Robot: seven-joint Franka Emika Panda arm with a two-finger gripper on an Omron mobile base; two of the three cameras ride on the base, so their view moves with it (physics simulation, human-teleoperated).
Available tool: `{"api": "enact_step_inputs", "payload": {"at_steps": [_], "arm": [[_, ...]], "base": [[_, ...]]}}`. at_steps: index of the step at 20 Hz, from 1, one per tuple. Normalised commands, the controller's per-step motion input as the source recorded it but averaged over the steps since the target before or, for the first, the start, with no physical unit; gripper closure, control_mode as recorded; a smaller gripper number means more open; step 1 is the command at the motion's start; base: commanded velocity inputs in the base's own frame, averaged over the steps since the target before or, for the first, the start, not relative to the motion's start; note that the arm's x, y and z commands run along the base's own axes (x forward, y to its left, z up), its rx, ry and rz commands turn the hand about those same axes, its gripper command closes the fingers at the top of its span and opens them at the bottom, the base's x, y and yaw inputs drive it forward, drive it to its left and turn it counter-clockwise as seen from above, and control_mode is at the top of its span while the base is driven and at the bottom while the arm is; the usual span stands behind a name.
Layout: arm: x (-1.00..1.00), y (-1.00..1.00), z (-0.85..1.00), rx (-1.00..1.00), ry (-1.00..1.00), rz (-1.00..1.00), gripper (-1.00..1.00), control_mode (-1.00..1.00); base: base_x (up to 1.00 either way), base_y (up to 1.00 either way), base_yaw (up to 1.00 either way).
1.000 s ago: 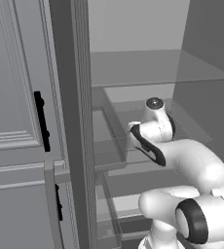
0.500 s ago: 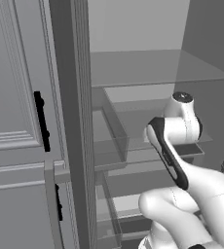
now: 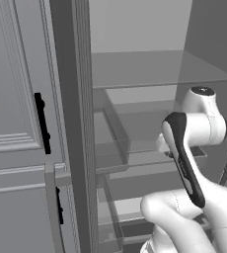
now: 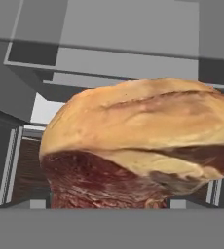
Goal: Place one cucumber and one steak in each tupperware on the nearby counter, to pack two identical lunches.
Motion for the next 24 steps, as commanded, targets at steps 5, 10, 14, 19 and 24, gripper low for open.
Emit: {"api": "enact_step_inputs", "payload": {"at_steps": [5, 10, 14, 19, 24], "arm": [[-0.83, 0.01, 0.0, 0.0, 0.0, 0.08, 1.0, -1.0], [-0.07, 0.01, 0.0, 0.0, 0.0, 0.0, 1.0, -1.0], [-0.04, 0.0, 0.0, 0.0, 0.0, 0.0, 1.0, 1.0], [0.0, 0.0, 0.0, 0.0, 0.0, 0.0, 1.0, 1.0], [0.0, 0.0, 0.0, 0.0, 0.0, 0.0, 1.0, 1.0]], "base": [[0.0, 0.0, 0.0], [0.0, 0.0, 0.0], [-0.38, 0.0, 0.0], [-1.0, -0.02, 0.0], [-1.0, -0.12, -0.11]]}}
